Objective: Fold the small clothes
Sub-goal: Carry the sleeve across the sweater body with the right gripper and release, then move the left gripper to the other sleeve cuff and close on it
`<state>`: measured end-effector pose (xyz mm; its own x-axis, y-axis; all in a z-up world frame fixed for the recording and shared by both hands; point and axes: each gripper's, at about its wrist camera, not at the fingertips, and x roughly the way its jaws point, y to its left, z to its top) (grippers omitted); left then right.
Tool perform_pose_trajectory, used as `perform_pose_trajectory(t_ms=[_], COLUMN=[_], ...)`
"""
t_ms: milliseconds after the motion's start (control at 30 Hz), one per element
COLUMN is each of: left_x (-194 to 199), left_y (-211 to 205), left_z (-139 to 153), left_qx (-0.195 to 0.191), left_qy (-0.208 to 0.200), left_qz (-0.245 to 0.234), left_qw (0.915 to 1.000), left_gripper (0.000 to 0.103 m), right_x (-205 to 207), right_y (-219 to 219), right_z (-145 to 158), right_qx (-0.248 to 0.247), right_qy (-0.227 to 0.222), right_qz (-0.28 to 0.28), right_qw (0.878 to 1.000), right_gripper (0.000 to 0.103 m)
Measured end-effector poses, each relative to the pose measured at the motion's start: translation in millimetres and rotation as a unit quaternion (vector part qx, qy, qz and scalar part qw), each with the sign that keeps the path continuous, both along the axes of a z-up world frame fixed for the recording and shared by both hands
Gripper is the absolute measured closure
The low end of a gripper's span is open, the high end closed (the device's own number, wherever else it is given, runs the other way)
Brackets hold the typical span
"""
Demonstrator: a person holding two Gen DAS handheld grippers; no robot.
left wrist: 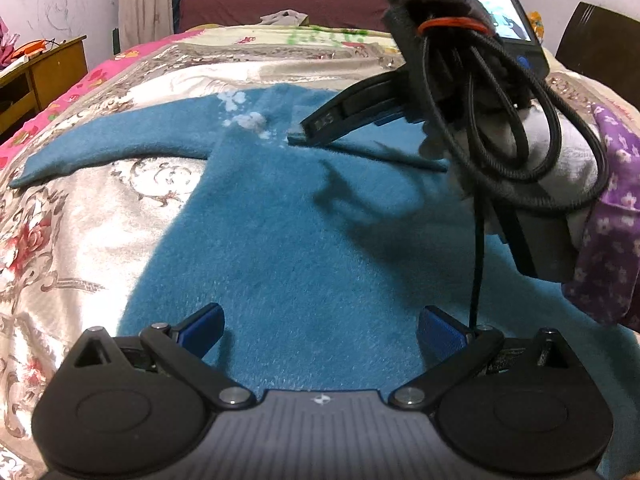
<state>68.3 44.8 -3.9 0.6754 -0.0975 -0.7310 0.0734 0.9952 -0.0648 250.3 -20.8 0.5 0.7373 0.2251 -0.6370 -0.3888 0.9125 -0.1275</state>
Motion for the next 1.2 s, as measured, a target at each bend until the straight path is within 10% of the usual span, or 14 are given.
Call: perform_pose_trajectory(t_ms=[133, 967, 1200], left_x=[5, 6, -5], left_y=[-1, -3, 33], left_z=[-7, -25, 15], left_qx=[0.004, 0.026, -0.033], left_qy=[0.017, 0.028, -0.016], left_qz=[0.003, 0.018, 0.074], left_qw=[0.9998, 0.9991, 0.9966], left_gripper=[0.000, 0.000, 0.000], right_x=[17, -115, -144], right_y=[-8, -108, -112], right_z=[-18, 0, 4], right_qx=[0.019, 0.149, 0.145], right_qy=[0.058, 0.057, 0.036], right_qz=[-0.045, -0.094, -0.092], right_qw=[0.997, 0.983, 0.984], right_gripper=[0.046, 0.046, 0.046])
